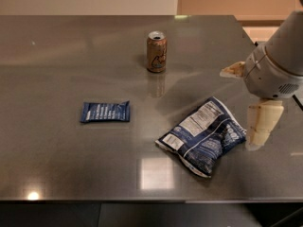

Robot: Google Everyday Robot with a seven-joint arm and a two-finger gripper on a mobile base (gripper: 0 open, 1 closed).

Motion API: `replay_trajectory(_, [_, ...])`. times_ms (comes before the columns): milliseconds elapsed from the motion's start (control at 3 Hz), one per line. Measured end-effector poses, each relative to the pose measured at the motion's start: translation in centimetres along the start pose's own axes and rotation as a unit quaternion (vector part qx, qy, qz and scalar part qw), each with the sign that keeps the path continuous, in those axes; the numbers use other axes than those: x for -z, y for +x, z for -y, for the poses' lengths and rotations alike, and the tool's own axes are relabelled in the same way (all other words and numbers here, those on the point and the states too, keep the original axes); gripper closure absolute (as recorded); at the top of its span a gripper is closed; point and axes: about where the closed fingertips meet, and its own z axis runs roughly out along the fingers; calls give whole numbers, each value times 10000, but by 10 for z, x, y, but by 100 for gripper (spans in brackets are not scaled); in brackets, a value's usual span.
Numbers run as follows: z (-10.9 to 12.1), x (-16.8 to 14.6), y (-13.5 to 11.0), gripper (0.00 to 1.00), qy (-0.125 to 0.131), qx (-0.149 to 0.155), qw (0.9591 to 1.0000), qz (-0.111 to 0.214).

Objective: Pick blue chip bag

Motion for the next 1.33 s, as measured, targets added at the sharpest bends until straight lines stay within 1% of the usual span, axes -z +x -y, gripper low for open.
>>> replay_trajectory(333, [-2,-12,-1,0,-35,197,9998,14])
replay_trajectory(667, [-3,-28,-6,0,-173,408,9990,45])
replay_trajectory(1000, [-3,-52,-13,0,-447,658,9968,104])
replay_trajectory(1333, [-3,-66,-20,2,-634,825,9945,140])
